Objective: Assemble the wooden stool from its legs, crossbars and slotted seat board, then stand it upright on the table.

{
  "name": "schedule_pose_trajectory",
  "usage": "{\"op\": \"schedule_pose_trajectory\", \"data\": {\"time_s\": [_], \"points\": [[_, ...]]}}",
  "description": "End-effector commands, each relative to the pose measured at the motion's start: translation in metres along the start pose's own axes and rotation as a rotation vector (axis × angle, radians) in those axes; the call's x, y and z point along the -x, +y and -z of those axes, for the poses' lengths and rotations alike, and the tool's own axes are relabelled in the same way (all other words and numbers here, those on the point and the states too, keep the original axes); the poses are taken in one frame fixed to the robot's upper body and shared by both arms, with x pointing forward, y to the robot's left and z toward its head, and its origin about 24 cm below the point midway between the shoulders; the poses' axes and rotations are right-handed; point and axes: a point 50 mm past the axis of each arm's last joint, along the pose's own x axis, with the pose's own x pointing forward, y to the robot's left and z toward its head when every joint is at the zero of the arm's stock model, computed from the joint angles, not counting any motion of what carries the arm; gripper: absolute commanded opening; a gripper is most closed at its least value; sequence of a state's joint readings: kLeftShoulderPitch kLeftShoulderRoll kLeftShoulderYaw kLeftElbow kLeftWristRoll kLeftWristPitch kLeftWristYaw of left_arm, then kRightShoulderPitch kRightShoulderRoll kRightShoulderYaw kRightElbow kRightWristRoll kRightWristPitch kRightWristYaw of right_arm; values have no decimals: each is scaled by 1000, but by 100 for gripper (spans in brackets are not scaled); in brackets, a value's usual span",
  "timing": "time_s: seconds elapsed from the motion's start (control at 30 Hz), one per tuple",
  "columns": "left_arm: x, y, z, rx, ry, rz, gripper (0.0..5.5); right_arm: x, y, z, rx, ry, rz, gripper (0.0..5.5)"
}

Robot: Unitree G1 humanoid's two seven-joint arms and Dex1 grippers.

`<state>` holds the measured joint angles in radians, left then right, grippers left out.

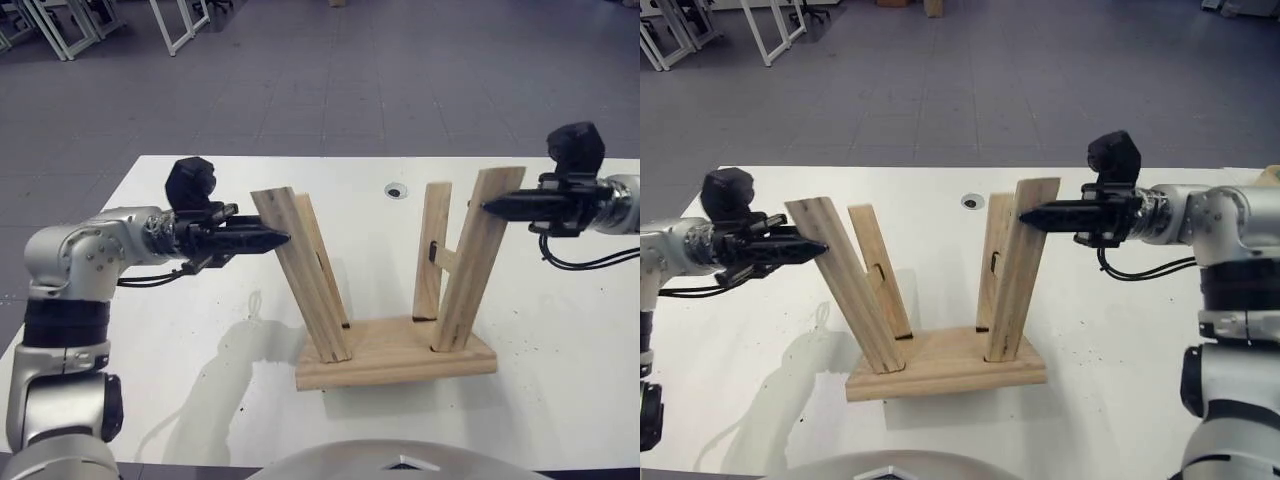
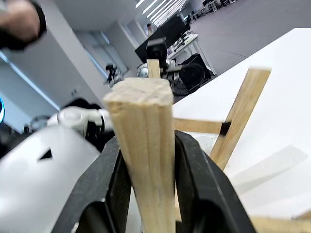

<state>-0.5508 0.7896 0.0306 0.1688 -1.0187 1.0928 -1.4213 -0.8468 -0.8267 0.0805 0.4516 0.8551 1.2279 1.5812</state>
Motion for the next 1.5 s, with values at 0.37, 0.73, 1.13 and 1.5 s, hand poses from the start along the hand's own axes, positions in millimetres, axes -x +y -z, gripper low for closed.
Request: {"op": "schedule_pose_trajectory", "data": {"time_s": [0.37, 0.73, 1.13, 1.5], "points": [[11, 95, 8, 410, -451, -340, 220, 8, -88, 22, -310, -251, 427, 313], [47, 55, -4, 134, -469, -339, 220, 34, -67, 20, -253, -274, 324, 444], [54, -17, 99, -358, 181, -445, 292, 70, -9, 88, 188, 282, 554, 467], [25, 3, 108, -487, 339, -397, 377, 27, -1, 115, 420, 517, 435, 545]]}}
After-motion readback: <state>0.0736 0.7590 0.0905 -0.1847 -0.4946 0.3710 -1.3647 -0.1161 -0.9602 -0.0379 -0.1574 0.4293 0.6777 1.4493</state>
